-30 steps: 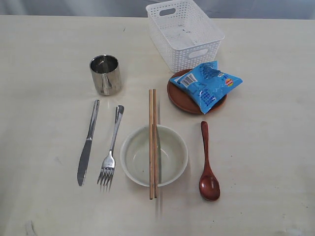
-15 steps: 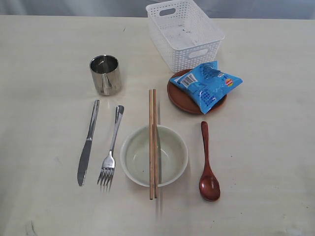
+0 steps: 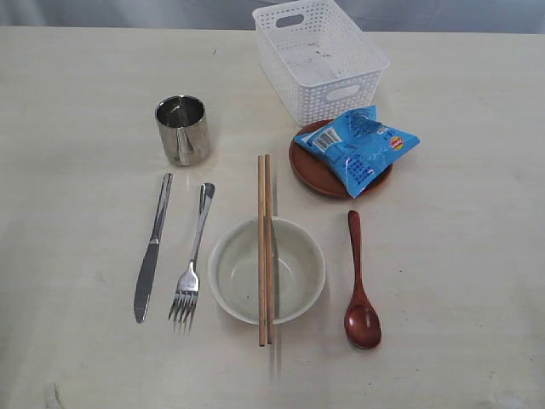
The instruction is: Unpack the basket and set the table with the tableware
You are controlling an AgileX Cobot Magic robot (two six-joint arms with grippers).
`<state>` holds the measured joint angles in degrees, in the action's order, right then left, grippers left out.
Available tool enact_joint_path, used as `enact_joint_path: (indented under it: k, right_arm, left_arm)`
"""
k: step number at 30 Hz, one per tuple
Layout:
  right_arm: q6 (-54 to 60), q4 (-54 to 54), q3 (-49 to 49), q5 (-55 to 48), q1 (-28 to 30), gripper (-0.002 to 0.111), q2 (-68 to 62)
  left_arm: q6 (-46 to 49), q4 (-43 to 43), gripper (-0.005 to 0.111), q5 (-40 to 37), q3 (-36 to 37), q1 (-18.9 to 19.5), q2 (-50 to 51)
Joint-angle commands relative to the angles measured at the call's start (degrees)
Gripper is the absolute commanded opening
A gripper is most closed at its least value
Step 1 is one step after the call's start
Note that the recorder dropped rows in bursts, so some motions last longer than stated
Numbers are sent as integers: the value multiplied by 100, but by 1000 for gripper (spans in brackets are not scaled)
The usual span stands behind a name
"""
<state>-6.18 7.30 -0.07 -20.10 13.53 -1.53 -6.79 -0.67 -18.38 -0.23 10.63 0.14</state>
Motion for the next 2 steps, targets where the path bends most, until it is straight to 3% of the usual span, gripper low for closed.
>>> enact_joint_path:
  k: [1, 2]
  right_arm:
    - [-32, 45, 7, 2, 35, 30, 16]
    - [-60, 45, 7, 2, 35, 30, 16]
  left_arm:
    - [-9, -49, 0, 8, 23, -20, -14]
    - [-9, -49, 0, 8, 23, -20, -14]
